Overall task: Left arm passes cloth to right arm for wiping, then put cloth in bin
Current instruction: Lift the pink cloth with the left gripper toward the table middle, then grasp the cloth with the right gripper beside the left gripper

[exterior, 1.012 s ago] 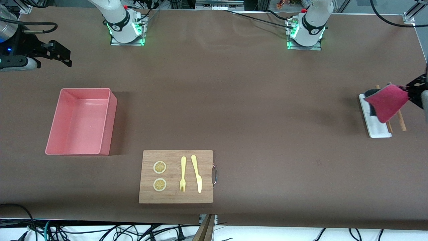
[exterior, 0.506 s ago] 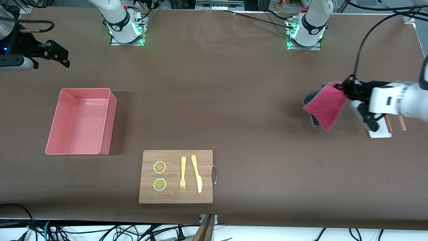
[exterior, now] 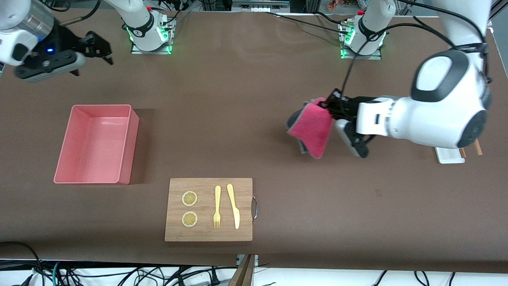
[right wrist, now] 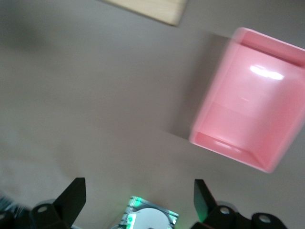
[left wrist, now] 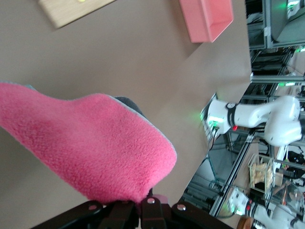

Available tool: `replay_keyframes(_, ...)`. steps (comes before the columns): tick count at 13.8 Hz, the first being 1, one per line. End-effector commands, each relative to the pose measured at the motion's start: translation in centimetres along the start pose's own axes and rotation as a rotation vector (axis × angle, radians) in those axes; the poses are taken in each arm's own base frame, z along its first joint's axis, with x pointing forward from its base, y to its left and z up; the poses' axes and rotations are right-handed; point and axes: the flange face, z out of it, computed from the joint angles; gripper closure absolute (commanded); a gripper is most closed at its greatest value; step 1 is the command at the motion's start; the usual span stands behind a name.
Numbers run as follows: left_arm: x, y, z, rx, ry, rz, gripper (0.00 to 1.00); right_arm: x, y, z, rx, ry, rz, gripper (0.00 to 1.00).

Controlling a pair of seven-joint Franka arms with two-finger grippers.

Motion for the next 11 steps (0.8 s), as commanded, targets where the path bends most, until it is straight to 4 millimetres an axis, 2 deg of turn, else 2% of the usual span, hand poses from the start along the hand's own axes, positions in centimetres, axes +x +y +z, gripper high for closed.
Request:
replay_keyframes(1,3.0,3.7,4.4,-0.047,0.070,-0.006,1.00,2.3,-0.2,1.8,0.167,0.022,-0.221,0.00)
replay_keyframes(3,5.4,7.1,8.8,-0.061,0.136,0.009,1.00,4.2,-0.4,4.5,0.271,0.084,-0.354,0.00)
replay_keyframes(5,6.7,9.8,11.7,-0.078,0.190,0.000,1.00,6.1,-0.9,7.5,0.377,0.143,-0.452,0.00)
replay_keyframes(7,7.0,11.6,13.2,-0.106,0.201,0.012,1.00,7.9,-2.4,10.2,0.421,0.200,-0.547,0.00)
replay_keyframes(9,7.3,13.4,16.2,-0.098,0.226,0.024,1.00,9.1,-4.3,13.2,0.405,0.268,-0.620,0.00)
replay_keyframes(11,7.5,14.3,17.8,-0.083,0.256,0.031,1.00,10.0,-5.8,14.6,0.371,0.319,-0.658,0.00)
